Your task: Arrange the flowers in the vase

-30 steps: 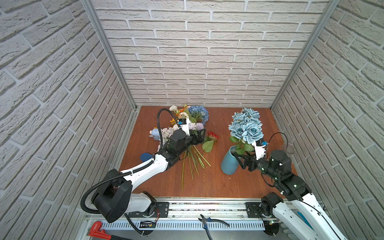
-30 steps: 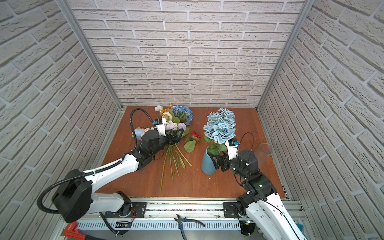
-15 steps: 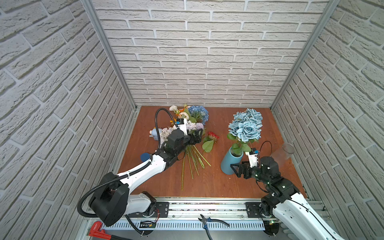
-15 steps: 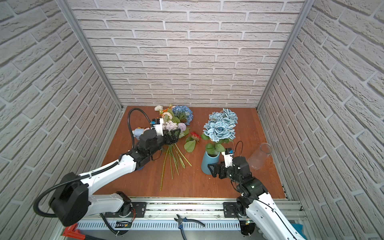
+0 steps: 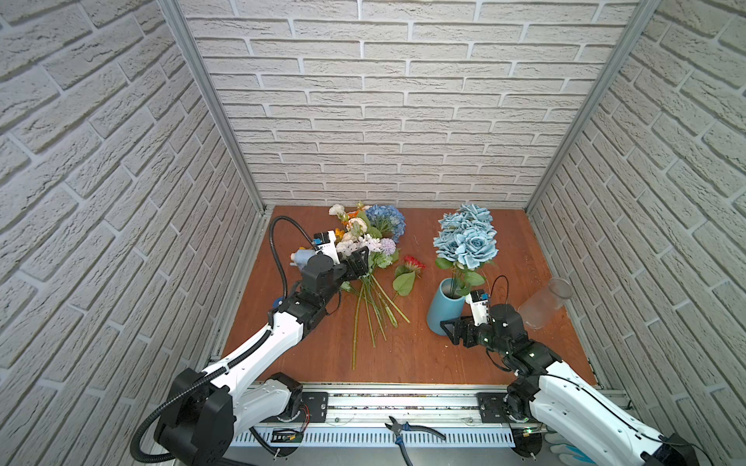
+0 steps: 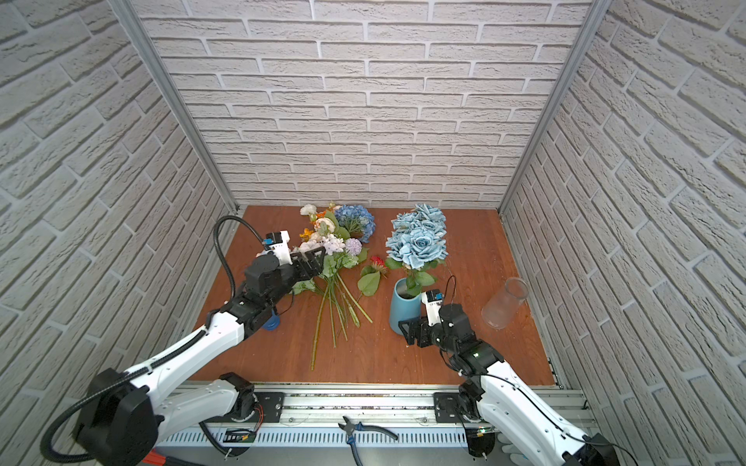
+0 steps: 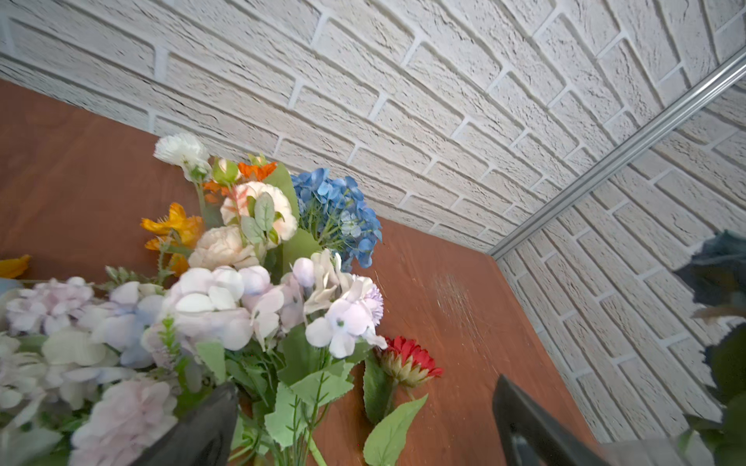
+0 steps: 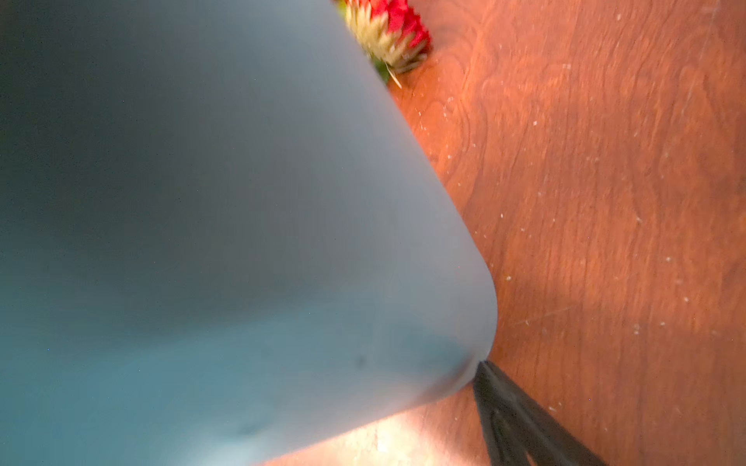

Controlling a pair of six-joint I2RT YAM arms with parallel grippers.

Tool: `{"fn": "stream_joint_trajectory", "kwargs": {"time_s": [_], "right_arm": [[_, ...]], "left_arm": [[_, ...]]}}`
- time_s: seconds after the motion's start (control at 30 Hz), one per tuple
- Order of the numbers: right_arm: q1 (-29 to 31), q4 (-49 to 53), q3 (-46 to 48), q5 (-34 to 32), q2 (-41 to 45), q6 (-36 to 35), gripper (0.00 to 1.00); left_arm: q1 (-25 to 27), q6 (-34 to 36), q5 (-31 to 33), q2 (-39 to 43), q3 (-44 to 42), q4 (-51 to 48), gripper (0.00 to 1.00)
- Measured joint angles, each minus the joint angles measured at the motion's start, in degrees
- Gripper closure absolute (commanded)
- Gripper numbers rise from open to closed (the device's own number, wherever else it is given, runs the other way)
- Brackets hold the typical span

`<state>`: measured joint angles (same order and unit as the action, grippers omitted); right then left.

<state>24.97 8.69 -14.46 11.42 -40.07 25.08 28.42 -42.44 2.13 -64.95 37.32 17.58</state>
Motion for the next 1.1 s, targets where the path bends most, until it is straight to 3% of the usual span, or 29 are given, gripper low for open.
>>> {"fn": "stream_joint_trajectory", "kwargs": {"time_s": [0.3, 0.57, 1.1], "right_arm": [[3.2, -3.3, 0.0, -4.2, -5.2, 1.6, 0.13], [3.7, -2.8, 0.0, -6.3, -5.0, 1.6, 0.13], [3.8, -2.2, 0.0, -9.6, -4.9, 5.3, 0.14]], "left_arm": [[9.6, -4.4, -5.9, -15.9, 2.3, 4.4, 0.03], [14.7, -7.4, -11.1, -33.6, 15.4, 11.1, 0.05], [19.2, -13.4, -14.9, -35.3, 16.6, 16.3, 0.07]]}}
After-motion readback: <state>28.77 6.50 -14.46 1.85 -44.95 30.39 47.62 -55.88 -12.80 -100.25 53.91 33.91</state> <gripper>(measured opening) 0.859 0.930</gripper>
